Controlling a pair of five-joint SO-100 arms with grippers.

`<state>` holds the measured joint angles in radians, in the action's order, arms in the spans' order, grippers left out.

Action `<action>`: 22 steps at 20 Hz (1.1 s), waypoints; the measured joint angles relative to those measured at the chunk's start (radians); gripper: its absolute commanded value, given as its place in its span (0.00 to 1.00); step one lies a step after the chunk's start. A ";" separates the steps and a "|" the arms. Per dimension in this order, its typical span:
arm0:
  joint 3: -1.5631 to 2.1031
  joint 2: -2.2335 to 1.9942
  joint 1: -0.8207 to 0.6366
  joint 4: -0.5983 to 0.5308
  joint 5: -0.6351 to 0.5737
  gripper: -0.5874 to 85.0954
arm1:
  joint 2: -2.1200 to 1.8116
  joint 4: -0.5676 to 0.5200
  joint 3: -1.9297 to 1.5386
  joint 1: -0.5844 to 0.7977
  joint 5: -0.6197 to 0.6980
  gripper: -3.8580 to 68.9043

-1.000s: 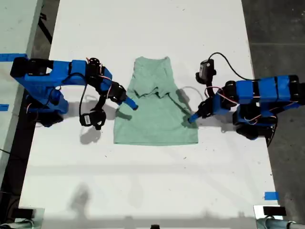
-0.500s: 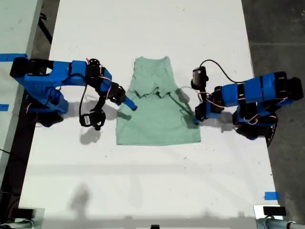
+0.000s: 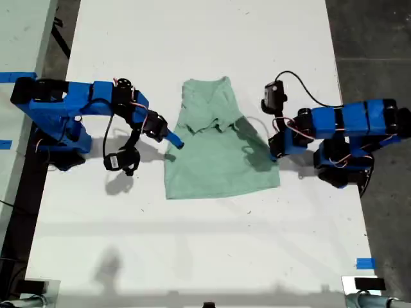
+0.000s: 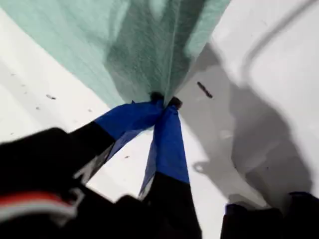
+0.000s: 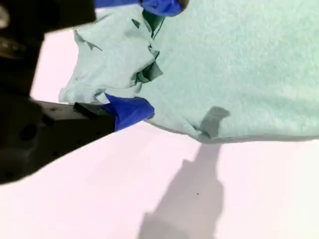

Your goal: Fold tshirt

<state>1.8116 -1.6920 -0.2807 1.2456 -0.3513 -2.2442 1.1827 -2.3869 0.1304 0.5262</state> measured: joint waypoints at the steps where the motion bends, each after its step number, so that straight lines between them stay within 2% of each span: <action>1: 0.000 0.000 0.000 0.000 0.002 0.34 | -0.028 0.012 0.012 -0.009 -0.011 0.05; 5: 0.000 0.000 0.003 -0.008 0.005 0.34 | 0.060 -0.048 0.071 -0.026 -0.035 0.05; 10: 0.000 0.000 0.006 -0.008 0.008 0.34 | 0.400 -0.135 0.377 -0.071 -0.049 0.05; 11: 0.000 0.000 0.006 -0.008 0.008 0.34 | 0.491 -0.153 0.448 -0.078 -0.057 0.10; 12: 0.000 0.000 0.006 -0.008 0.011 0.34 | 0.580 -0.164 0.512 -0.084 -0.060 0.28; 14: 0.000 0.000 0.006 -0.008 0.014 0.34 | 0.792 -0.169 0.666 -0.092 -0.067 0.44; 15: 0.000 0.000 0.006 -0.008 0.017 0.34 | 0.905 -0.143 0.762 -0.098 -0.071 0.60; 18: 0.000 0.000 0.006 -0.008 0.017 0.34 | 1.235 0.100 1.143 -0.109 -0.055 0.54; 20: 0.000 0.000 0.006 -0.003 0.018 0.34 | 1.264 0.258 1.290 -0.114 -0.055 0.51; 22: 0.000 -0.014 0.014 -0.002 0.026 0.34 | 1.216 0.331 1.327 -0.118 -0.049 0.49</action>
<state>1.8116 -1.7058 -0.2669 1.2441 -0.3252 -1.0278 1.5140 -1.0600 0.0123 0.4771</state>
